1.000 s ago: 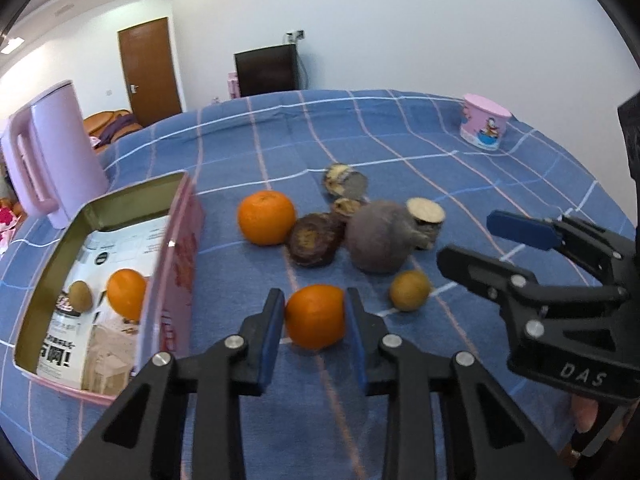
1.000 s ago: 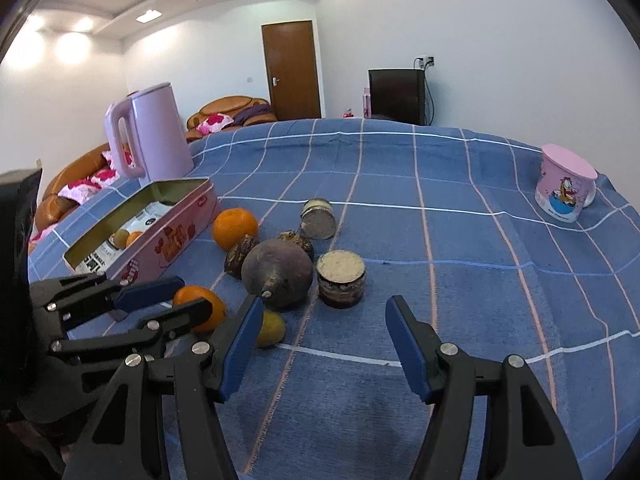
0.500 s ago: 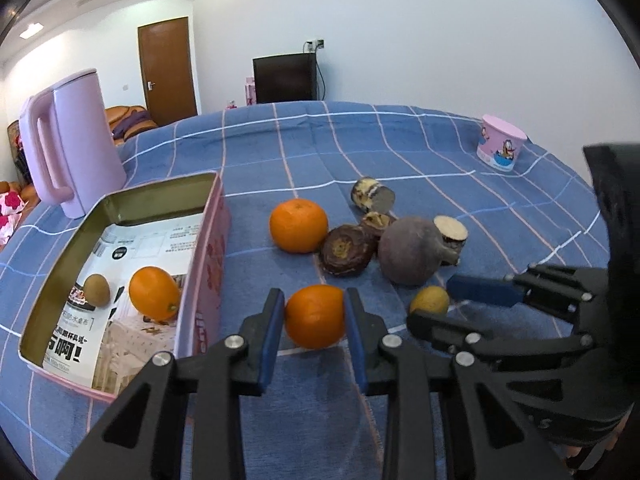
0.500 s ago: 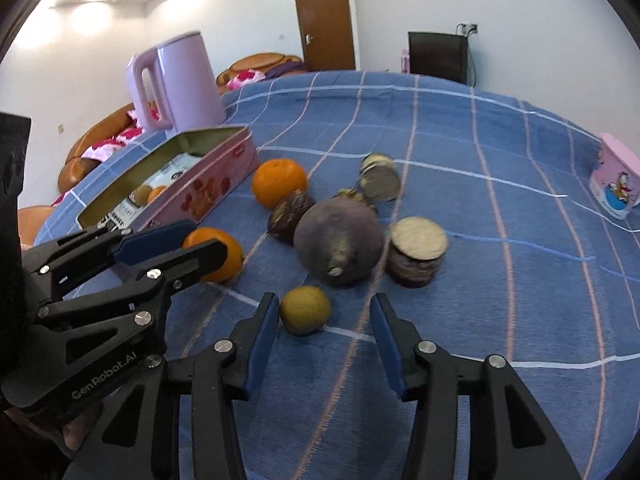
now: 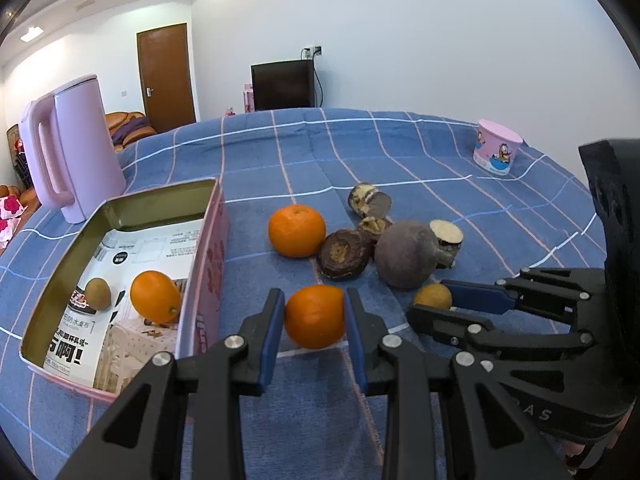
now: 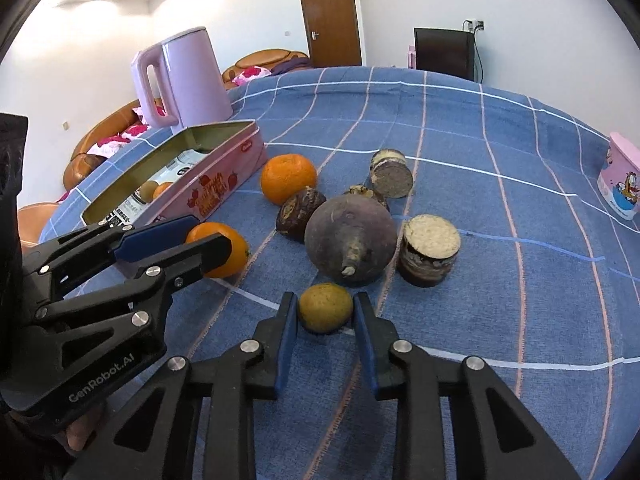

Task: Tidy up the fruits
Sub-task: 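Lower the right tool onto a small brown kiwi and grasp it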

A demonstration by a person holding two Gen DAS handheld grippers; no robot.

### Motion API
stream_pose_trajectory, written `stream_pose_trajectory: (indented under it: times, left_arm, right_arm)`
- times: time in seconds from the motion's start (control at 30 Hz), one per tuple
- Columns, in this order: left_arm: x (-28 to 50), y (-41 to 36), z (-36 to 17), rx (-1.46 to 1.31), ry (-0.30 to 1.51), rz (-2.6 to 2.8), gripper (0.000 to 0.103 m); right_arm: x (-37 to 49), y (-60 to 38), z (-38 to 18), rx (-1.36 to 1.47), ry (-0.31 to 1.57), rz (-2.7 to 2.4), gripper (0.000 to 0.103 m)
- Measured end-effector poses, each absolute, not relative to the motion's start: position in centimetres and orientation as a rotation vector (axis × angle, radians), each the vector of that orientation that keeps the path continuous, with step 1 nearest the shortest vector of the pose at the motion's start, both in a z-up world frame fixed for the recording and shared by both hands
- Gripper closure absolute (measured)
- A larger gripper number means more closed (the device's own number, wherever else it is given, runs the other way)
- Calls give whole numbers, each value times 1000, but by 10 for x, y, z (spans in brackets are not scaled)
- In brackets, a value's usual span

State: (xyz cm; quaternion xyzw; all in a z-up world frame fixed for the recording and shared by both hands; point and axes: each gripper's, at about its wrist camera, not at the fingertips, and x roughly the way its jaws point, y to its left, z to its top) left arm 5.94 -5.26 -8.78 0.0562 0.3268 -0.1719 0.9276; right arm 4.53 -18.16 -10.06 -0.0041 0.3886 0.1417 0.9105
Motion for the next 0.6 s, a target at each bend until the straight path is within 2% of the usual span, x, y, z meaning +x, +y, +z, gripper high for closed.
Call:
stream_pose_trajectory:
  times: [0.6]
  left_arm:
    - [49,-49,-82,108,588,-319,71]
  right_arm:
    - [18,-179,-81,-62,626,251,73]
